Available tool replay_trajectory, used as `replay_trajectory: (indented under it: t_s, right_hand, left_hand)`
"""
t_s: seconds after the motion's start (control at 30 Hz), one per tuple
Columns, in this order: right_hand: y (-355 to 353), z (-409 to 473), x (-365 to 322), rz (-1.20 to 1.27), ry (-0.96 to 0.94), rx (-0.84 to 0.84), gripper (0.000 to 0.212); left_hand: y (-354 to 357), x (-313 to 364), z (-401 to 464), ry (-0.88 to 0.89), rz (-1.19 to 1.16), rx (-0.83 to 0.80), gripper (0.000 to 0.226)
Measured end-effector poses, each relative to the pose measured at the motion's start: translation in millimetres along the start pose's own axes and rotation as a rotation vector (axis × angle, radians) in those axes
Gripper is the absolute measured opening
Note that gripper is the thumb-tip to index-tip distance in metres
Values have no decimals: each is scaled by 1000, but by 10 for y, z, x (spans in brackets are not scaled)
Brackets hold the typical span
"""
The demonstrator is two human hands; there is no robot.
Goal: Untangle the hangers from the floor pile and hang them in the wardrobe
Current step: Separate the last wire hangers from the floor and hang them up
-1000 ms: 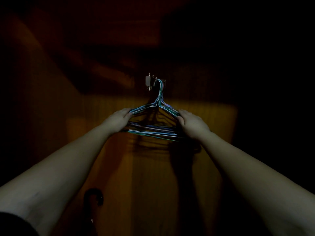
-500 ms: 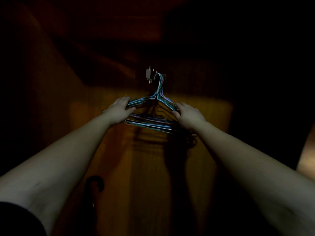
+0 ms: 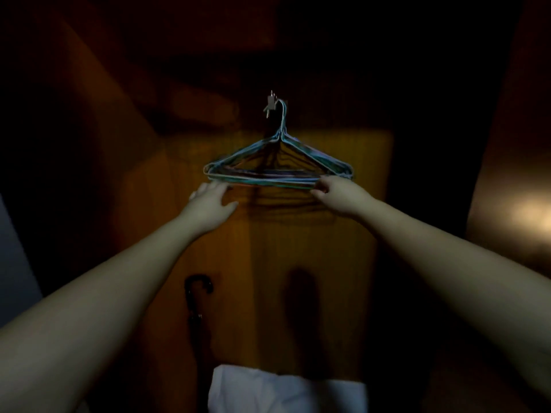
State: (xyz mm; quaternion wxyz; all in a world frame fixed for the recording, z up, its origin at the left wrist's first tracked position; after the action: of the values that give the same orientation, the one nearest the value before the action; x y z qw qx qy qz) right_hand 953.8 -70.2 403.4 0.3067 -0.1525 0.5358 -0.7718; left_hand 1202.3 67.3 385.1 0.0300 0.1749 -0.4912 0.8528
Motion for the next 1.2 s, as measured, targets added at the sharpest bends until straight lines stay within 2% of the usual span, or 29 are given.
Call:
replay_trajectory:
  t_s: [0.27,0.47,0.63,0.9,1.2]
  right_hand:
    - [619,-1432,24,49,63,-232,46]
    - [1062,-2718,292,128,193,-395,49]
    - [1365,-3624,834,174,347,-458,46]
    - [1496,-5069,2173,184,576,-606,46]
    - [1163,-6852,3791,147,842,-595,36]
  left_hand:
    - [600,323,-1003,120,-43,-326,41]
    - [1369,774,-1719,207,-155,-430,36]
    - [2099,1298,-2159,210,-231,-546,34]
    - [3127,2736,-2818,263,-361,-685,31]
    - [4188,4829,-3452,395,-230,-852,38]
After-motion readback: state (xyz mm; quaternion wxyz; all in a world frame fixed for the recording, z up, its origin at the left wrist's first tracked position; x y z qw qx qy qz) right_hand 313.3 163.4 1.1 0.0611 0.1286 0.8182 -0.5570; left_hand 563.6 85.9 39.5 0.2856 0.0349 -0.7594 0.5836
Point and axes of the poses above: each hand's wrist, its own z-axis towards the middle knuckle, its own y-axis out of the palm, x = y × z, the point moved 1 cm from there along z, towards the middle knuckle, and after that the axes turned 7 degrees about -z, right-handed, at the moved point
